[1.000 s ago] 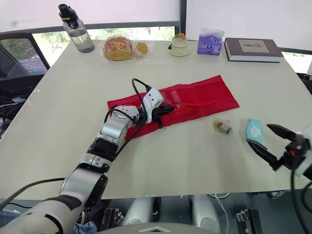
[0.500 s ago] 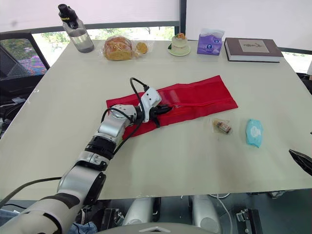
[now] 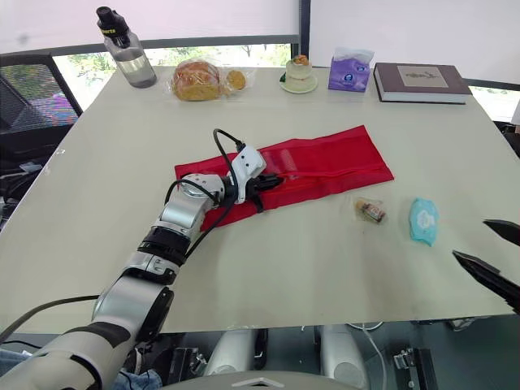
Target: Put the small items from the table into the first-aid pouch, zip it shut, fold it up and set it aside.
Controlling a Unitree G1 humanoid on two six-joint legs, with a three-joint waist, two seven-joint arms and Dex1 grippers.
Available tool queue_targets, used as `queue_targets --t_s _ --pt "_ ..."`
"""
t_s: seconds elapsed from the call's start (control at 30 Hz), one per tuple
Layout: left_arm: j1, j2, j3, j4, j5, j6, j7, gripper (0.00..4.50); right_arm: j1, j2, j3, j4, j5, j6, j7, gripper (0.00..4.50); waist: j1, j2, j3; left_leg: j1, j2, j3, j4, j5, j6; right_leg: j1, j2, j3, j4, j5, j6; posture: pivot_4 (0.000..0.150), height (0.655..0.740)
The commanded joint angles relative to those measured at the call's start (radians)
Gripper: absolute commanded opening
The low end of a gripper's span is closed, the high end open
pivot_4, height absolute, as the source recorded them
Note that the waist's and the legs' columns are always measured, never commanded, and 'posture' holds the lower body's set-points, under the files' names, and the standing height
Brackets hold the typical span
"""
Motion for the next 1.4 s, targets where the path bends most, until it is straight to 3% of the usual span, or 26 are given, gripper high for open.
queue_targets --t_s 0.03,0.47,0.9,1.0,1.17,1.2,1.4 --pt "0.012 0.022 0.025 -0.037 0.003 0.010 0.013 0.00 -0.063 -0.027 0.130 0.043 -0.129 -0.091 -0.031 4.44 0.001 0.000 0.000 0.000 0.000 0.000 0.000 0.000 0.000 0.000 0.000 0.000 0.000 0.000 0.000 0.150 0.7400" --pt "0.059 0.081 0.045 -0.126 -0.001 0.049 0.021 0.00 -0.419 -0.035 0.575 0.237 -0.382 -0.138 -0.115 4.44 -0.003 0.000 0.000 0.000 0.000 0.000 0.000 0.000 0.000 0.000 0.000 0.001 0.001 0.001 0.000 0.150 0.7400" --pt "0.086 0.102 0.050 -0.178 -0.007 0.081 0.034 0.00 -0.597 -0.007 0.737 0.364 -0.472 -0.147 -0.136 4.44 0.003 0.000 0.000 0.000 0.000 0.001 0.001 0.000 0.000 0.000 0.000 0.001 0.001 0.002 -0.002 0.150 0.7400" --pt "0.086 0.102 0.050 -0.181 -0.008 0.083 0.034 0.00 -0.621 -0.001 0.753 0.391 -0.490 -0.159 -0.141 3.59 0.004 0.000 0.000 0.000 0.000 0.001 0.001 0.000 0.000 0.000 0.000 0.001 0.001 0.003 -0.003 0.150 0.7400" --pt "0.083 0.099 0.048 -0.181 -0.007 0.086 0.037 0.00 -0.637 0.005 0.767 0.420 -0.508 -0.178 -0.140 1.17 0.004 0.000 0.000 0.000 0.000 0.001 0.001 0.000 0.000 0.000 0.000 0.001 0.001 0.003 -0.003 0.150 0.7400" --pt "0.083 0.099 0.048 -0.181 -0.007 0.086 0.036 0.00 -0.639 0.006 0.768 0.422 -0.510 -0.180 -0.140 0.85 0.003 0.000 0.000 0.000 0.000 0.001 0.001 0.000 0.000 0.000 0.000 0.001 0.001 0.003 -0.003 0.150 0.7400" --pt "0.079 0.092 0.044 -0.180 -0.008 0.087 0.040 0.00 -0.646 0.011 0.769 0.417 -0.517 -0.189 -0.136 0.80 0.004 0.000 0.000 0.000 0.000 0.001 0.001 0.000 0.000 0.000 0.000 0.001 0.002 0.003 -0.003 0.150 0.7400"
